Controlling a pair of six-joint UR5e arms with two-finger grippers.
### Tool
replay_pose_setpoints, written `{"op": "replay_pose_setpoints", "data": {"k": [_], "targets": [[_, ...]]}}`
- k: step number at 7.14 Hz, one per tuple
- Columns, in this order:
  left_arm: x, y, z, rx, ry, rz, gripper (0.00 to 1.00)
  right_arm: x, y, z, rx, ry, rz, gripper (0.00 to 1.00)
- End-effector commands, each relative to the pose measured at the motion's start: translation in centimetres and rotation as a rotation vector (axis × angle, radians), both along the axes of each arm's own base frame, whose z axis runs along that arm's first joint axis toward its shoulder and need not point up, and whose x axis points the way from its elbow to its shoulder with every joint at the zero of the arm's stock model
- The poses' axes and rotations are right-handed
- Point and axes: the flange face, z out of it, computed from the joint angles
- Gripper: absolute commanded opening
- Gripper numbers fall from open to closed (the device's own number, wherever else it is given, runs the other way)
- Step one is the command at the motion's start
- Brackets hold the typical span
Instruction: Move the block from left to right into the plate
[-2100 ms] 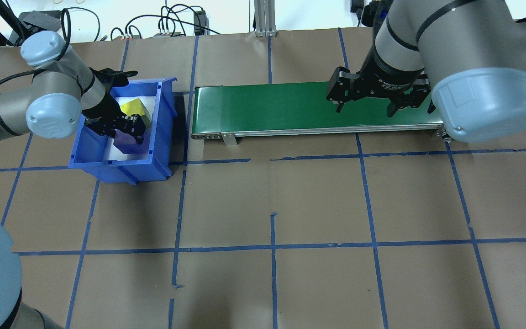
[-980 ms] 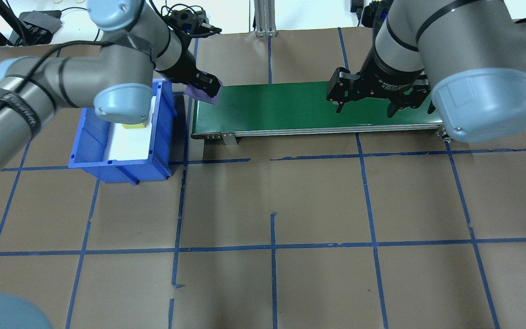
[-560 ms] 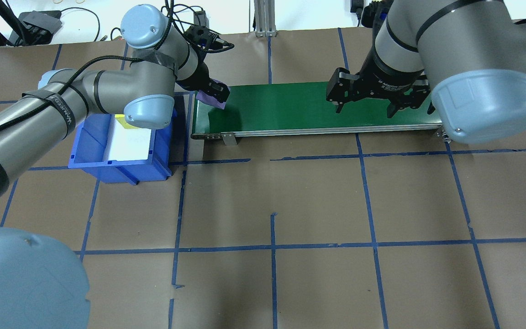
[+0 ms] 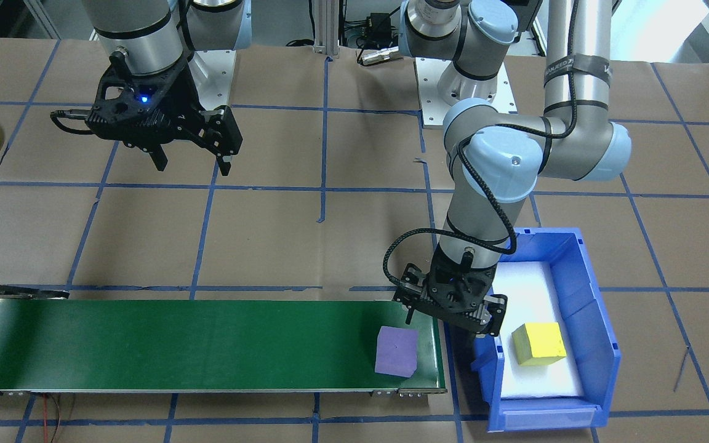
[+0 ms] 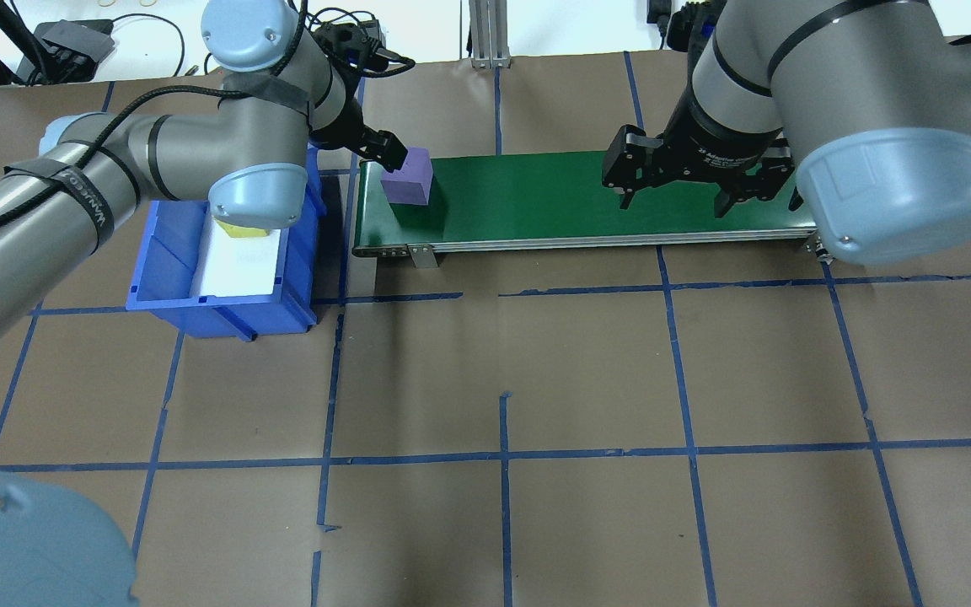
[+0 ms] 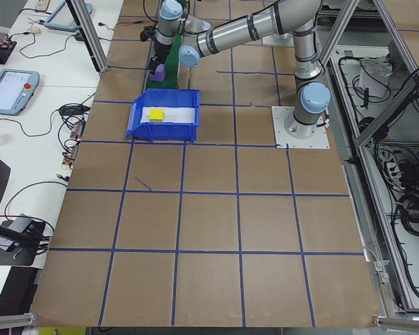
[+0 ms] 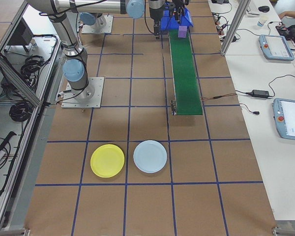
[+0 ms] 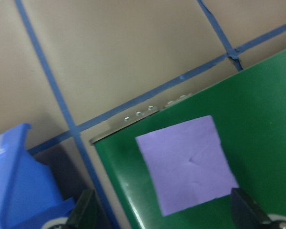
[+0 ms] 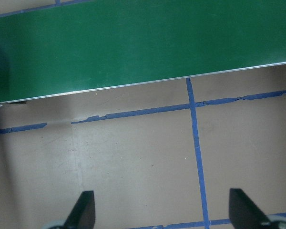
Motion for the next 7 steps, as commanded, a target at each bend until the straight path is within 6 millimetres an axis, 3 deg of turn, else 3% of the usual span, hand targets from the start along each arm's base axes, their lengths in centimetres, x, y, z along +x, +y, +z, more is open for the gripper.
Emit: {"op": "replay_pose_setpoints", "data": {"k": [1,2,3,6,7], "targets": [[9.0,-0.2,3.9,-0.012,-0.007,0.135,1.00,-0.1,-0.1,0.0,-0.001,0.000,0.003,1.00],[13.8,-0.3,4.4,0.001,-0.001,0.208,1.00,-0.1,-0.1,0.0,-0.001,0.000,0.003,1.00],[16.3,-0.8,3.1,0.021,0.001,0.248,1.00,-0.1,-0.1,0.0,-0.001,0.000,0.003,1.00],[16.9,-1.8,-4.0,0.139,0.011,0.279,1.00,-0.1,-0.1,0.0,-0.003,0.000,0.003,1.00],[16.9,-1.9,-5.3,0.161,0.017,0.298,1.00,-0.1,0.0,0.0,-0.001,0.000,0.002,1.00]]}}
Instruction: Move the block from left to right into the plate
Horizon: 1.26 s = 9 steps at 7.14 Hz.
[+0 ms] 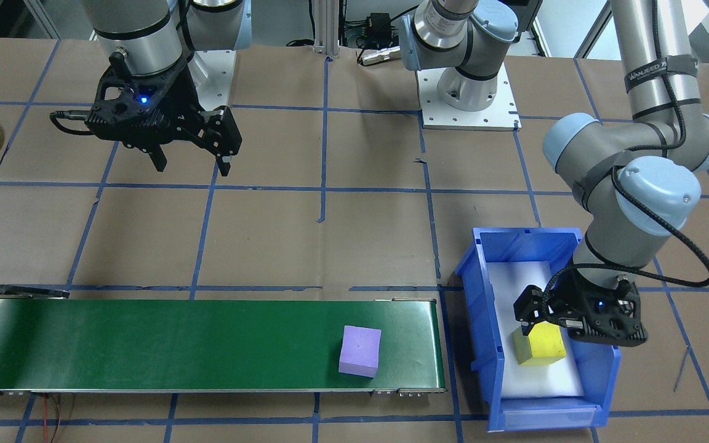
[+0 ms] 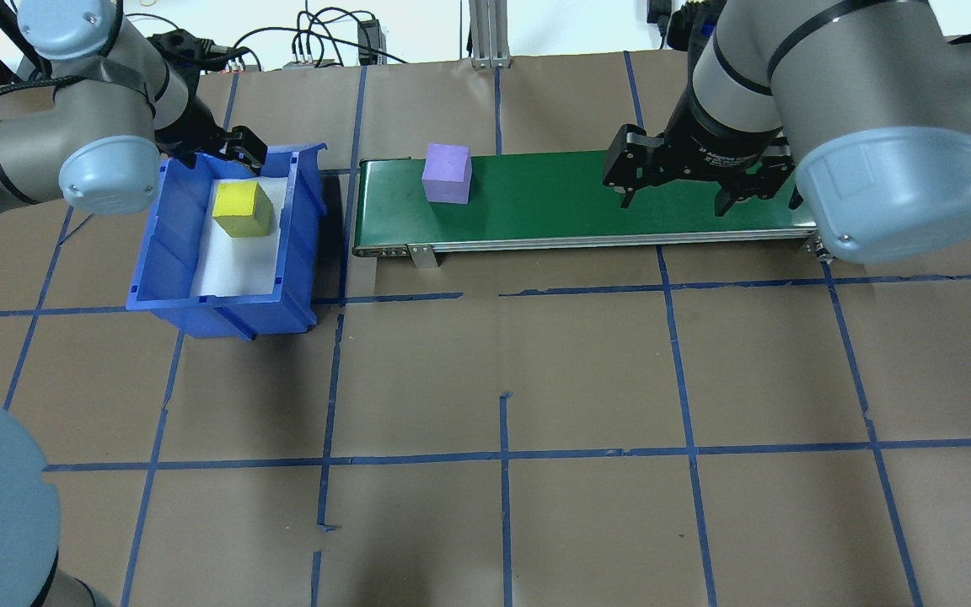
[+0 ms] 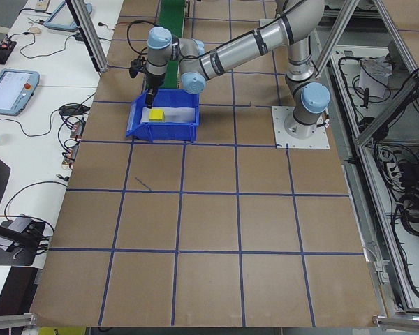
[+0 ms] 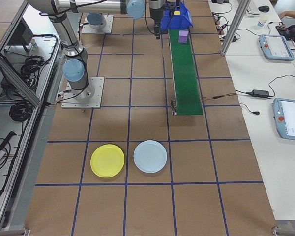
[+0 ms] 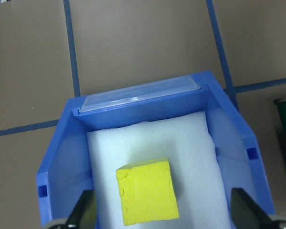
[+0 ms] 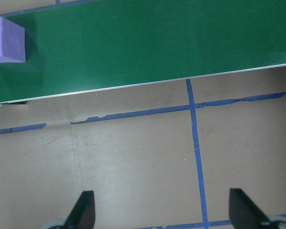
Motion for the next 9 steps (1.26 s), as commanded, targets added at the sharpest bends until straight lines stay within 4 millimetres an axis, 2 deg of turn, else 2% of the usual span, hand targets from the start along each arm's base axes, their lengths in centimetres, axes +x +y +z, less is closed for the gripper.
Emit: {"op": "replay_pose_setpoints", "data": {"k": [1,3,4,5,6,7,8,9], "targets": [[0.2,-0.4,-4.0,0.062,0.012,0.018,1.00,0.0,0.0,-0.1,0.001,0.000,0.000,1.00],[0.4,-0.9,-7.2,0.109,0.019,0.020,1.00,0.0,0.0,-0.1,0.001,0.000,0.000,1.00],[0.4,-1.0,-8.1,0.121,0.022,0.020,1.00,0.0,0.0,-0.1,0.001,0.000,-0.001,1.00],[0.4,-1.0,-8.0,0.116,0.024,0.019,0.99,0.0,0.0,-0.1,0.001,0.000,-0.001,1.00],[0.5,-1.2,-7.7,0.096,0.016,0.015,0.75,0.0,0.0,-0.1,0.001,0.000,-0.001,1.00],[0.6,-1.6,-6.5,0.075,0.009,0.012,0.43,0.0,0.0,-0.1,0.001,0.000,0.000,1.00],[0.6,-1.7,-4.5,0.042,0.001,0.007,0.23,0.0,0.0,-0.1,0.001,0.000,-0.001,1.00],[0.5,-1.5,-3.4,0.026,-0.001,0.009,0.15,0.0,0.0,-0.1,0.001,0.000,0.000,1.00]]}}
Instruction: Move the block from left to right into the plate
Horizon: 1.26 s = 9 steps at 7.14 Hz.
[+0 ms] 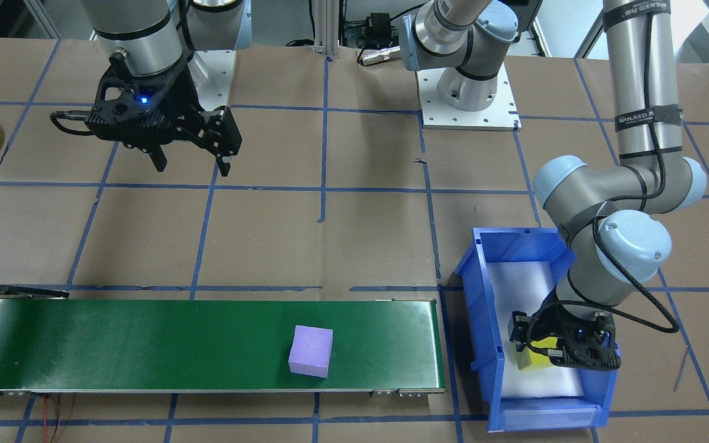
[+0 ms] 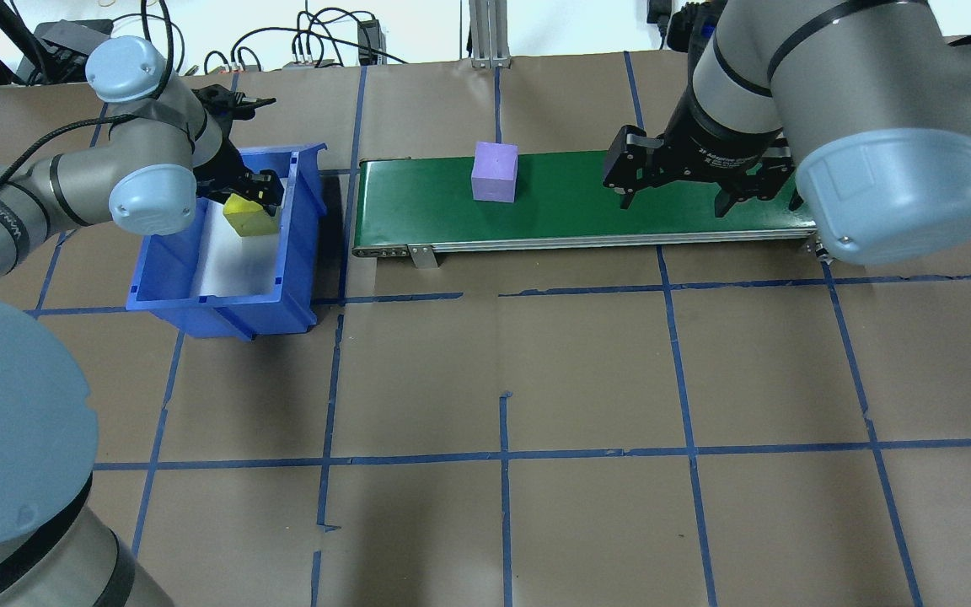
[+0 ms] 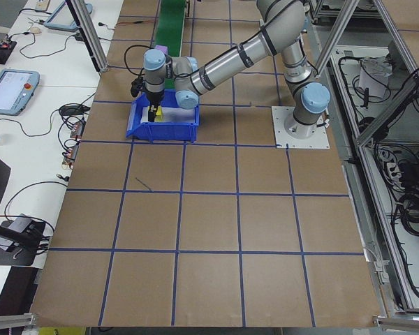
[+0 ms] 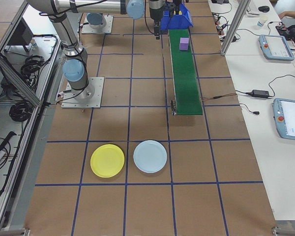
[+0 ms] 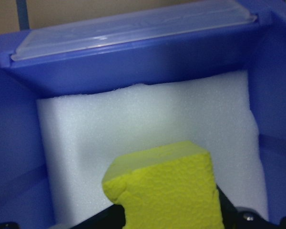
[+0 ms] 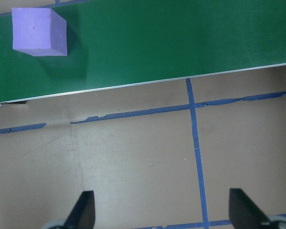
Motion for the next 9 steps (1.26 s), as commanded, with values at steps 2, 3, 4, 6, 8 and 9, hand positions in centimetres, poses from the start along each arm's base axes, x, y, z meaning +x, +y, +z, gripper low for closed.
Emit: {"op": "replay_pose_setpoints", "data": {"k": [2,3,4,6,8,9], "targets": [[-0.3,0.9,7.0,-0.108,-0.017,0.004,0.14,0.1,0.0,0.0,0.000,0.000,0.001,1.00],[-1.2,1.8,10.5,-0.158,-0.015,-0.012,0.14,0.1,0.0,0.0,0.000,0.000,0.001,1.00],[-3.4,2.8,14.0,-0.222,0.033,-0.051,0.14,0.1,0.0,0.0,0.000,0.000,0.001,1.00],[-11.5,4.1,18.6,-0.315,0.076,-0.183,0.14,0.1,0.0,0.0,0.000,0.000,0.001,1.00],[-18.3,5.3,17.8,-0.296,0.111,-0.243,0.14,0.1,0.0,0.0,0.000,0.000,0.001,1.00],[-18.7,4.7,15.0,-0.252,0.142,-0.250,0.14,0.1,0.0,0.0,0.000,0.000,0.001,1.00]]}}
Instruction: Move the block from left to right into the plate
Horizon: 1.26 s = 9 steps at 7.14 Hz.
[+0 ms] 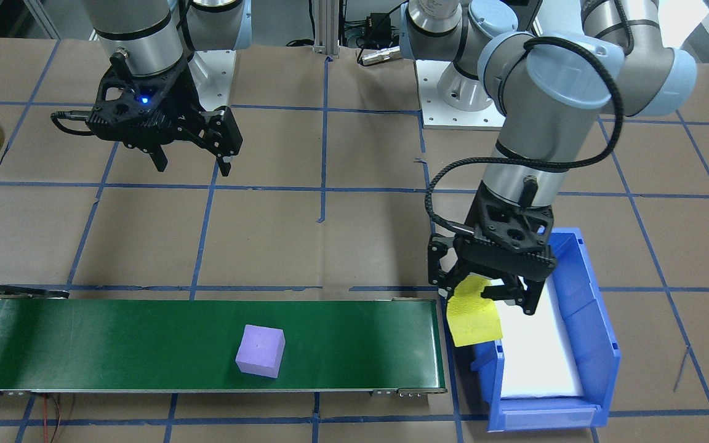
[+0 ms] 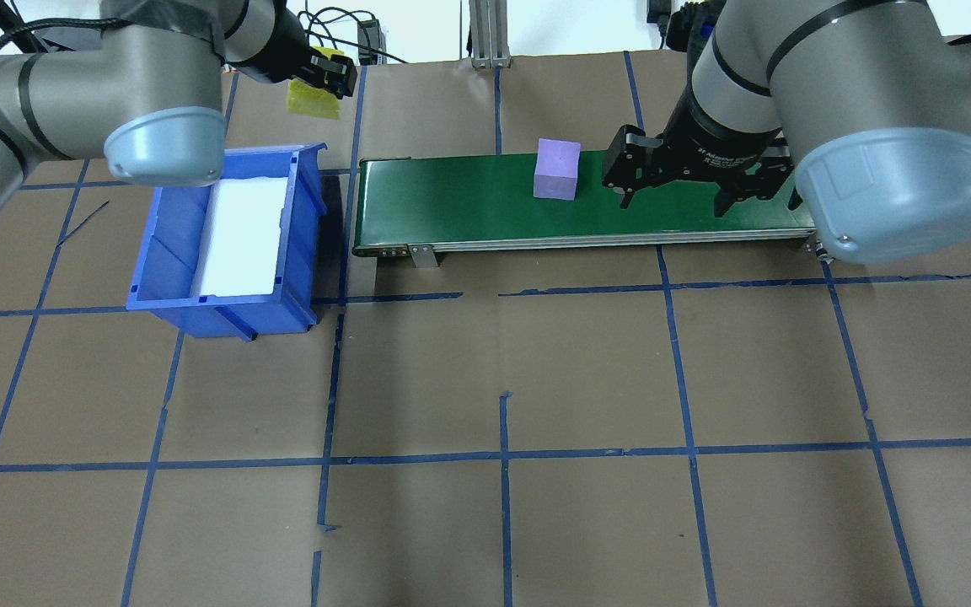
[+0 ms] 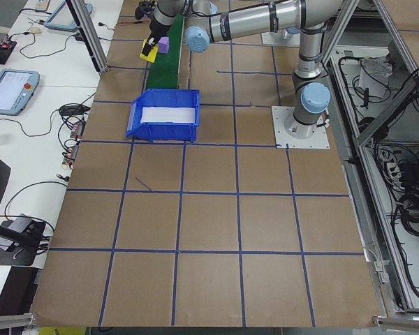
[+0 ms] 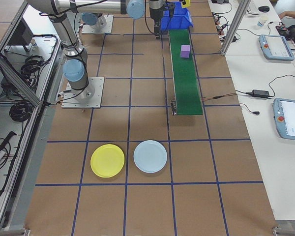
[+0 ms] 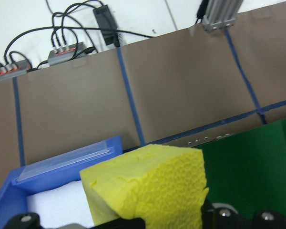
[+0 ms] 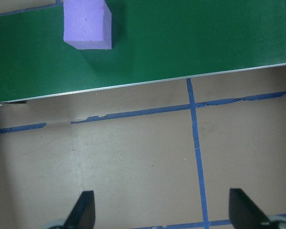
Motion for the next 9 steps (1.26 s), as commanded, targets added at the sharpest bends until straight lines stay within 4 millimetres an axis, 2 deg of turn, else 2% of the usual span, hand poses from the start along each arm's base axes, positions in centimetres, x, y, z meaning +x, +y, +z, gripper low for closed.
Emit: {"op": "replay_pose_setpoints", "data": {"k": [1,2,3,4,5,6,9], "targets": [[-2.2,-1.6,-6.6,0.099,0.050,-0.035,0.15,0.0,0.0,-0.1,0.002,0.000,0.000,1.00],[-2.7,-2.8,-9.8,0.108,0.054,-0.043,0.16,0.0,0.0,-0.1,0.002,0.000,0.000,1.00],[-2.8,-3.2,-11.5,0.132,0.055,-0.045,0.16,0.0,0.0,-0.1,0.002,0.000,0.000,1.00],[-2.8,-3.2,-11.6,0.134,0.057,-0.048,0.26,0.0,0.0,-0.1,0.002,0.000,0.000,1.00],[-2.8,-3.3,-11.7,0.134,0.059,-0.048,0.77,0.0,0.0,-0.1,0.002,0.000,0.000,1.00],[-3.2,-3.2,-11.6,0.141,0.099,-0.057,1.00,0.0,0.1,-0.3,0.006,0.002,0.000,1.00],[-5.4,-2.5,-11.6,0.170,0.166,-0.022,1.00,0.0,0.1,-0.4,0.008,0.001,0.000,1.00]]}}
